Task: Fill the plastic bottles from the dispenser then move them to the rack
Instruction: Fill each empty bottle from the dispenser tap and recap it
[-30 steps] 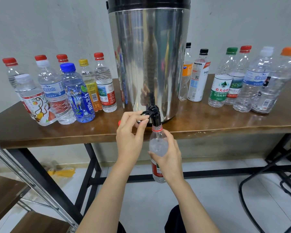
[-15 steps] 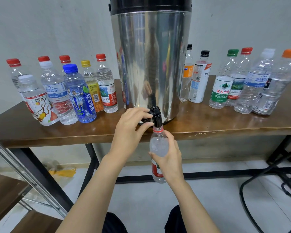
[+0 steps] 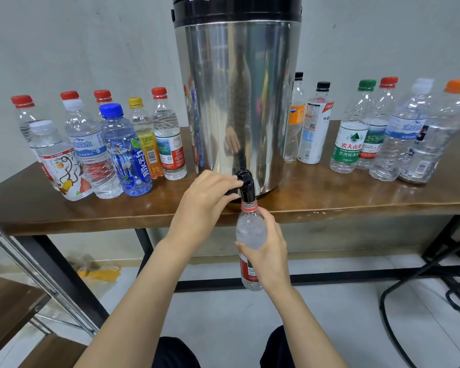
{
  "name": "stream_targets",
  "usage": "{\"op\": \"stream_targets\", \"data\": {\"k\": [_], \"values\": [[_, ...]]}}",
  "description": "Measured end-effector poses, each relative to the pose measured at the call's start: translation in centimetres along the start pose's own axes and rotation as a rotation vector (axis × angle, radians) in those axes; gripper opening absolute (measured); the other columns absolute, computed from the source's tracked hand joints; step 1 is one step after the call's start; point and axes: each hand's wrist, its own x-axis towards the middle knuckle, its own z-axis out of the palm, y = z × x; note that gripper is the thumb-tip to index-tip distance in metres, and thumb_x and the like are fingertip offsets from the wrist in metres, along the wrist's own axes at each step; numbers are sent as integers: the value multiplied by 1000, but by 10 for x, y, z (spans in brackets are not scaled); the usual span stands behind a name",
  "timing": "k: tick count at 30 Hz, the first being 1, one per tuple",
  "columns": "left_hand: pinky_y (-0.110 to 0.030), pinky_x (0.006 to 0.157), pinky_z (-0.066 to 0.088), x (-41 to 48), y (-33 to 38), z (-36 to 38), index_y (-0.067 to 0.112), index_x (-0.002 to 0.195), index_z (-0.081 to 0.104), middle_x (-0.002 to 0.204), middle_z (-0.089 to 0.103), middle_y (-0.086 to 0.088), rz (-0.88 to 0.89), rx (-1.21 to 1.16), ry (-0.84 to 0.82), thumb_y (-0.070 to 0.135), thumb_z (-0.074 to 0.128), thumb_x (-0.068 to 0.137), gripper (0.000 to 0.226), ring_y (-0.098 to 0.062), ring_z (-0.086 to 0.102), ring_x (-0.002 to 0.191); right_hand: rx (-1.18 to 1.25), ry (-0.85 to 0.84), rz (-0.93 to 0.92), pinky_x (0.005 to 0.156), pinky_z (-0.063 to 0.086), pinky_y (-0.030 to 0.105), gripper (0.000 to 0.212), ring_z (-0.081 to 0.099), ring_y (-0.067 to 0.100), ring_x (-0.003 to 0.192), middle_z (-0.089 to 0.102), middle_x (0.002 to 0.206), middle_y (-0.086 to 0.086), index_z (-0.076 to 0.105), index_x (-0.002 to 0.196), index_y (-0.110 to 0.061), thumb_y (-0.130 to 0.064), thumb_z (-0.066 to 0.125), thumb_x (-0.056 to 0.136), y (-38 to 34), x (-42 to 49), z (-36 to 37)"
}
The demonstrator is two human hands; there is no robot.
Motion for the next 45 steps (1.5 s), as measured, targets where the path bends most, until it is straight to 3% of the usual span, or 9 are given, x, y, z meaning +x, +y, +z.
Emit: {"op": "stream_targets", "data": {"k": [5, 9, 14, 19, 26, 29, 33, 40, 45], "values": [[-35, 85, 50, 5, -2, -1, 0, 115, 69, 107, 71, -10, 90, 67, -12, 5, 71, 85, 30, -28, 60, 91, -1, 0, 9, 97, 46, 33, 85, 47, 7, 116, 48, 134, -13, 35, 139, -44, -20, 85, 74, 0, 1, 1], [-11, 84, 41, 24, 2, -15, 2, 104, 74, 95, 72, -8, 65, 16, -68, 1, 69, 84, 20, -16, 50, 87, 11, 2, 2, 100, 48, 37, 85, 49, 9, 118, 49, 132, -14, 37, 138, -44, -18, 85, 74, 1, 1, 1], [-37, 84, 45, 80, 16, -18, 21, 105, 72, 94, 65, -3, -69, 132, -352, 25, 57, 98, 17, -20, 52, 96, 27, 7, 27, 98, 49, 38, 84, 51, 9, 116, 50, 130, -16, 37, 136, -48, -19, 85, 73, 1, 1, 2], [-34, 84, 42, 82, 15, -22, 36, 118, 66, 92, 52, 6, -160, 114, -401, 34, 55, 98, 23, -13, 50, 97, 28, -1, 25, 96, 46, 31, 84, 49, 6, 115, 49, 129, -18, 37, 136, -48, -18, 85, 74, 2, 2, 2], [-27, 93, 44, 67, 12, -9, 31, 122, 67, 113, 69, 10, -226, -176, -223, 24, 55, 99, 27, -1, 53, 106, 21, -2, 18, 99, 48, 36, 85, 51, 9, 118, 50, 130, -16, 37, 138, -45, -18, 85, 74, 2, 0, 1], [-19, 93, 48, 57, 1, -8, 27, 111, 70, 105, 70, 13, -462, -475, 111, 16, 51, 101, 24, 8, 60, 99, 20, 1, 20, 99, 51, 40, 85, 53, 11, 117, 52, 129, -14, 39, 138, -44, -17, 86, 72, 1, 0, 0], [-24, 92, 47, 30, -44, -4, 20, 111, 70, 107, 68, 7, -812, -261, 317, 11, 52, 99, 23, -12, 64, 103, 22, -6, 17, 97, 52, 41, 84, 54, 13, 116, 53, 127, -14, 40, 136, -45, -18, 86, 71, 2, -1, -1], [-37, 110, 35, -13, -84, 22, 11, 140, 51, 142, 53, -11, -847, 41, -293, 21, 64, 95, 48, -29, 48, 130, 1, -31, 31, 98, 52, 39, 84, 54, 9, 117, 52, 128, -18, 40, 135, -46, -19, 87, 71, 6, -10, 3], [-41, 107, 40, -16, -85, 30, 16, 137, 56, 133, 60, -9, -773, 166, -345, 24, 61, 97, 41, -28, 49, 125, -21, -54, 32, 97, 52, 38, 84, 55, 8, 114, 53, 125, -17, 40, 134, -47, -19, 86, 71, 6, -19, 4]]}}
